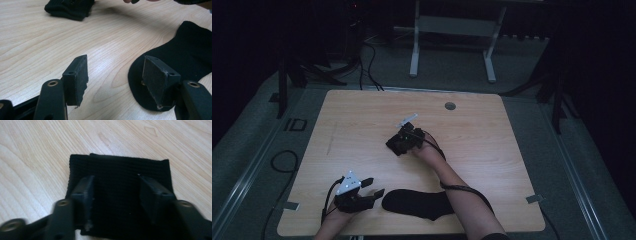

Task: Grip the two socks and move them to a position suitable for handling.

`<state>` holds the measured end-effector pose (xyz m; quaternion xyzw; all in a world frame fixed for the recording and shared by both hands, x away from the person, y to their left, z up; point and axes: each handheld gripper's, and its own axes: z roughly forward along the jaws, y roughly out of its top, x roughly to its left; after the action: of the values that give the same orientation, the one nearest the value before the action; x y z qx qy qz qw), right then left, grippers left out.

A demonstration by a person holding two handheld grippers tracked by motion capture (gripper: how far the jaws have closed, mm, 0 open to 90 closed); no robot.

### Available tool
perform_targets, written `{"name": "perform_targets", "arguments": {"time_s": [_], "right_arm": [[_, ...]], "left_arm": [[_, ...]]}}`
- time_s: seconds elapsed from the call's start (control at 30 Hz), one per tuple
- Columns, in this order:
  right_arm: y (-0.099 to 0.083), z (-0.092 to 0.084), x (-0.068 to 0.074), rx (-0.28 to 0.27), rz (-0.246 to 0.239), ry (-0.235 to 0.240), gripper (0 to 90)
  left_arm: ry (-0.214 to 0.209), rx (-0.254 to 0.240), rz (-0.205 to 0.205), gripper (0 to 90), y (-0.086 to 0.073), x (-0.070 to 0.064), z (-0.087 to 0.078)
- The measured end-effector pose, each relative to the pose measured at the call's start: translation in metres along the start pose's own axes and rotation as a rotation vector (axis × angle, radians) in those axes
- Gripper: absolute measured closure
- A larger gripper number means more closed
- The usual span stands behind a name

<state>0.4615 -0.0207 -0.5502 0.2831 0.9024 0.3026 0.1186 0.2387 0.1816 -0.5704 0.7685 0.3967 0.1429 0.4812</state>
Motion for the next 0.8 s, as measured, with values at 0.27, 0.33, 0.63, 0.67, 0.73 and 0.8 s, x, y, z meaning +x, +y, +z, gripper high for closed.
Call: {"name": "perform_targets", "arguments": {"time_s": [0.27, 0.33, 0.63, 0.67, 0.73, 0.8], "right_arm": [[-0.004, -0.003, 0.005, -0.013, 0.004, -0.002, 78.0], [-0.003, -0.007, 0.006, -0.008, 0.006, -0.003, 79.6], [-0.008, -0.046, 0.004, -0.096, 0.049, 0.069, 80.0], [-0.009, -0.052, 0.005, -0.105, 0.049, 0.071, 80.0], [-0.013, -0.065, 0.008, -0.124, 0.045, 0.091, 80.0], [-0.018, -0.078, 0.014, -0.138, 0.023, 0.109, 80.0]], "left_arm": [[-0.010, -0.001, -0.016, 37.4, 0.001, 0.002, 0.002], [-0.010, 0.001, -0.021, 37.4, 0.000, 0.002, 0.002], [-0.001, 0.002, -0.028, 37.4, 0.001, 0.004, 0.005], [0.004, 0.004, -0.030, 37.4, 0.002, 0.003, 0.006], [0.003, 0.006, -0.031, 37.4, 0.002, 0.004, 0.007], [0.015, 0.007, -0.035, 37.7, 0.005, 0.004, 0.011]]}}
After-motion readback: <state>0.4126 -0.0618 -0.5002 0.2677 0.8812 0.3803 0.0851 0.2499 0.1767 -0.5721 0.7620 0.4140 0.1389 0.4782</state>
